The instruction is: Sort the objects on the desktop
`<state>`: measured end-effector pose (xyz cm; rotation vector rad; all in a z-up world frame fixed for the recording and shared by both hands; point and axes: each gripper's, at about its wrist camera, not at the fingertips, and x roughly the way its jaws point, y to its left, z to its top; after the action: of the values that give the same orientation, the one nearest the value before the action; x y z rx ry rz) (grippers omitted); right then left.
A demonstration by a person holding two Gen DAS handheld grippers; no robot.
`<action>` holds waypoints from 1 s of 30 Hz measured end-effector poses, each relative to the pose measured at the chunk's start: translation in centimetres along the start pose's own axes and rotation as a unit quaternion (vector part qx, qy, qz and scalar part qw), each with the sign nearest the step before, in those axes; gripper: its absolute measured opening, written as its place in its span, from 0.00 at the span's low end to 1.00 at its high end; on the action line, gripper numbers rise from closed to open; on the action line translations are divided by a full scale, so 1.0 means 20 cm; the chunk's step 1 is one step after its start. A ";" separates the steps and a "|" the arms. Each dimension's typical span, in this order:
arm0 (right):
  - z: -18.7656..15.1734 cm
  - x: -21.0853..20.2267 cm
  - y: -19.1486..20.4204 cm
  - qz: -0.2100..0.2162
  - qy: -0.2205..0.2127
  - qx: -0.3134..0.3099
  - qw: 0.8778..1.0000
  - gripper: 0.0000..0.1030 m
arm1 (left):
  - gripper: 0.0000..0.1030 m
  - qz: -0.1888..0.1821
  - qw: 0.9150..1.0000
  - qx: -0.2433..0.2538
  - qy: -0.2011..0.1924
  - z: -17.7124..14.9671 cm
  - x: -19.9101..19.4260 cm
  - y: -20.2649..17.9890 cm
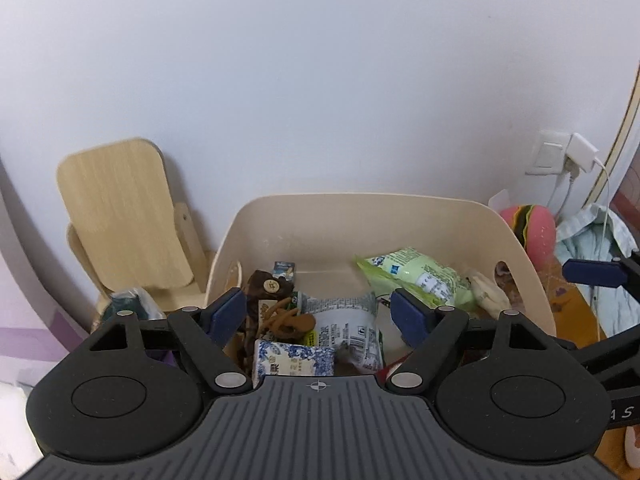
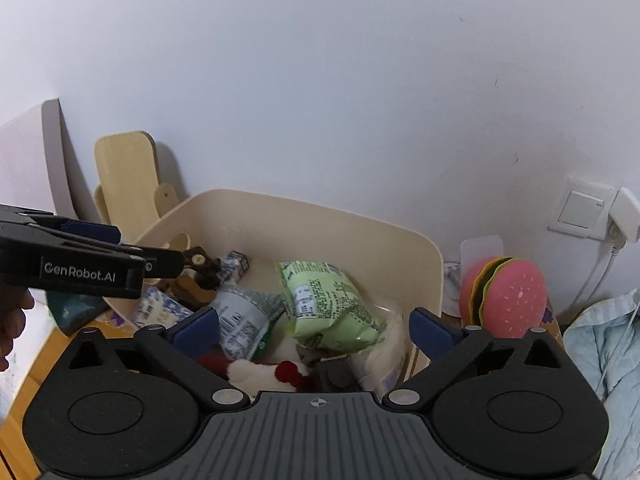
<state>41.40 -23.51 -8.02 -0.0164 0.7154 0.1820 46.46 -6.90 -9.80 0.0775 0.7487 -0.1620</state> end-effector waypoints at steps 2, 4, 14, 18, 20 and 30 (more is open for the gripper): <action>0.00 -0.04 0.01 0.002 0.000 0.000 1.000 1.00 | 0.78 0.000 1.000 0.001 -0.004 -0.01 -0.05 -0.01; -0.01 -0.08 0.03 0.003 0.000 -0.001 1.000 1.00 | 0.79 -0.006 1.000 0.000 -0.006 -0.02 -0.10 -0.01; -0.07 -0.34 0.10 -0.007 -0.002 0.003 1.000 1.00 | 0.78 -0.014 1.000 -0.013 0.006 -0.09 -0.42 0.01; -0.10 -0.47 0.13 -0.013 -0.011 0.003 1.000 1.00 | 0.78 -0.005 1.000 -0.020 0.002 -0.13 -0.55 0.01; -0.11 -0.54 0.15 -0.020 -0.014 0.003 1.000 1.00 | 0.78 -0.003 1.000 -0.024 0.004 -0.17 -0.62 0.01; -0.24 -0.91 0.29 -0.037 -0.017 0.009 0.999 1.00 | 0.78 -0.002 1.000 -0.028 -0.010 -0.35 -1.02 0.00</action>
<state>23.74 -21.03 0.52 -0.0215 0.6809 0.1048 26.98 -3.47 -1.01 0.0219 0.7328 -0.1455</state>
